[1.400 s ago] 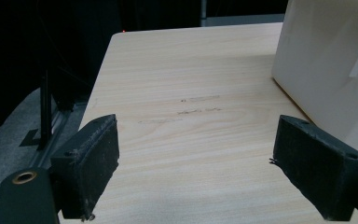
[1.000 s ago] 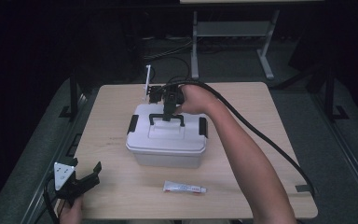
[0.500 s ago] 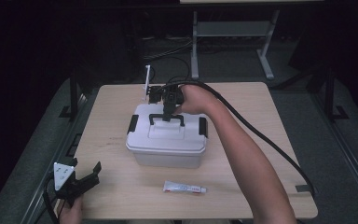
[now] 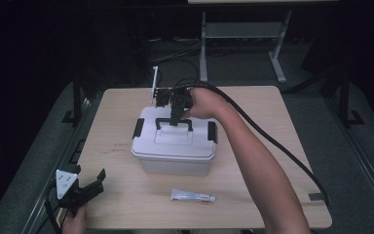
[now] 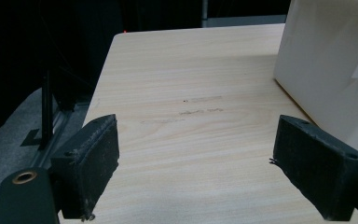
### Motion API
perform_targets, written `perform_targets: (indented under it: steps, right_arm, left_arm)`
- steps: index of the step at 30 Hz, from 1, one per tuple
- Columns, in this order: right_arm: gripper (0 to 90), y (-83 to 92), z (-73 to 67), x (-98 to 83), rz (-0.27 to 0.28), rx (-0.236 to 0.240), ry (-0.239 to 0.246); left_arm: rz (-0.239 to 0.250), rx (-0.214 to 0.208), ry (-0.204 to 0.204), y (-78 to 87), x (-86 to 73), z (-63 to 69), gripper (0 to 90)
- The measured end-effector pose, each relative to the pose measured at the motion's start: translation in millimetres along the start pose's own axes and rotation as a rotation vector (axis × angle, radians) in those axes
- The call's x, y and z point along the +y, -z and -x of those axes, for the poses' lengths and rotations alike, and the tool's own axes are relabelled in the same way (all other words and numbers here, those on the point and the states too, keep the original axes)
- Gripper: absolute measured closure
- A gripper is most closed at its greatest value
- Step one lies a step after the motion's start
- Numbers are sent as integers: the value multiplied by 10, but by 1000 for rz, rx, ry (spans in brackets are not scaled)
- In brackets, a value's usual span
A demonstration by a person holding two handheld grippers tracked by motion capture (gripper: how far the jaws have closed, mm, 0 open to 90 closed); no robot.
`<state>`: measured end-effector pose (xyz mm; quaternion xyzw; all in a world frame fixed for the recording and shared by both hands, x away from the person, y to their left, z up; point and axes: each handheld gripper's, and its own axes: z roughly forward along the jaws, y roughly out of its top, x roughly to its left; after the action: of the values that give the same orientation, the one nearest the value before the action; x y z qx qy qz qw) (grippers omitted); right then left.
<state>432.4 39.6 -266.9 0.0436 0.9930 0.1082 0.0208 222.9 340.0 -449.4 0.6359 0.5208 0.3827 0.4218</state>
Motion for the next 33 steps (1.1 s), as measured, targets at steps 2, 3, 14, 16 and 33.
perform_targets:
  steps: [2, 3, 14, 16, 33]
  right_arm:
    - [840, 6, 0, -2, 1, 1, 0]
    - [840, 11, -1, -3, 3, 1, 0]
    - [840, 93, -16, -31, 12, -5, -3]
    - [840, 113, -18, -39, 14, -10, -6]
    - [840, 286, -73, -141, 33, -26, -9]
  left_arm:
    - [0, 0, 0, 0, 0, 0, 135]
    - [0, -1, 1, -1, 0, 1, 135]
    - [1, 1, 0, -7, -3, 6, 135]
    - [1, 0, 0, -7, -2, 11, 136]
    - [0, 0, -4, -8, -2, 12, 136]
